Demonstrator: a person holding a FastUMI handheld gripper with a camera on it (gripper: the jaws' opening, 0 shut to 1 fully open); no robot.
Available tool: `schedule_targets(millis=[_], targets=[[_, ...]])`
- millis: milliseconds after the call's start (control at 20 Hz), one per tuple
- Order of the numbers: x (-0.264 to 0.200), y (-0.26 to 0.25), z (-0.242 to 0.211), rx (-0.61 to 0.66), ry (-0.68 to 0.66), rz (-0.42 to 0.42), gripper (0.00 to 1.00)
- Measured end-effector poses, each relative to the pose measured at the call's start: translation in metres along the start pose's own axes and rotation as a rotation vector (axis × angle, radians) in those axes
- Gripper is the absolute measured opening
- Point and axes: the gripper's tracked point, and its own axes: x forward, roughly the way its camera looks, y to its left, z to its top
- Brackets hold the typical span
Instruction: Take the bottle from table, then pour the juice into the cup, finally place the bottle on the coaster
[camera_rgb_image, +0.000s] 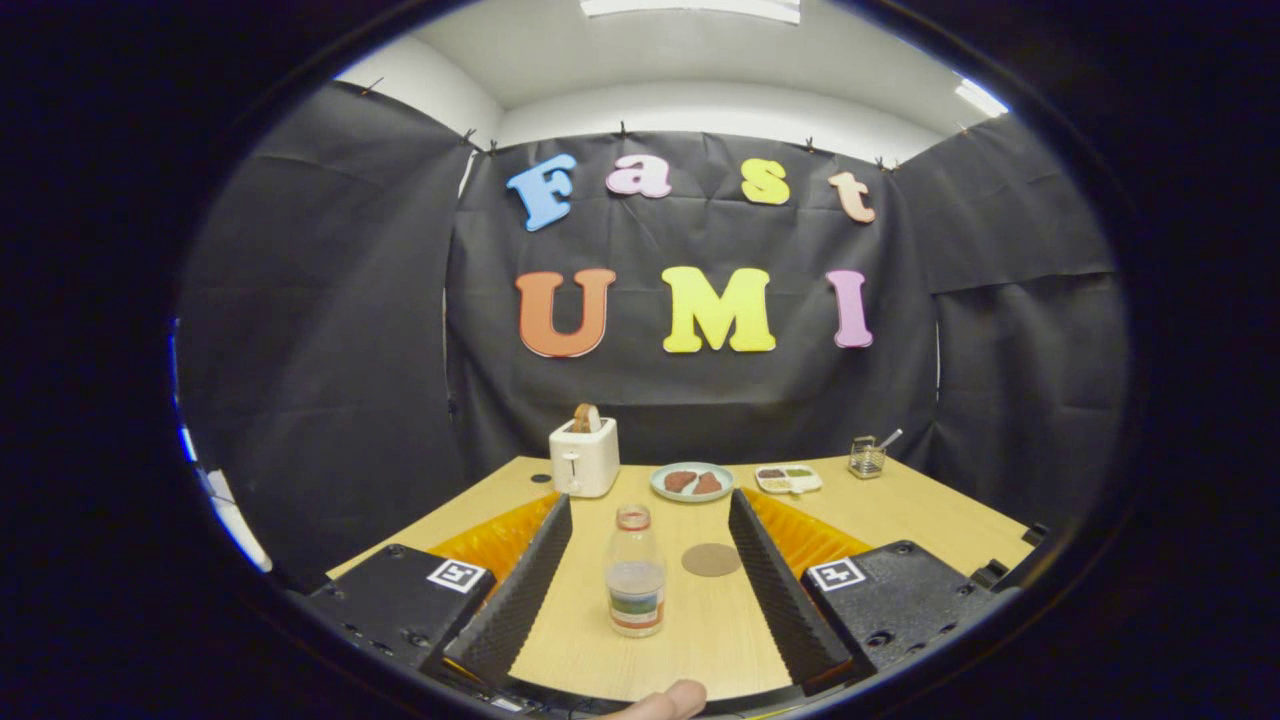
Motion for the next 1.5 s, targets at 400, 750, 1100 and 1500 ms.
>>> schedule_targets(millis=[400,750,1100,1500], targets=[[0.05,0.029,-0.079,-0.058,0.017,0.011,1.0],[0.073,0.013,-0.113,-0.079,0.016,-0.091,1.0],[0.094,0.005,-0.133,-0.005,0.022,-0.135,1.0],[0.126,0.003,-0.149,-0.037,0.054,-0.154,1.0]])
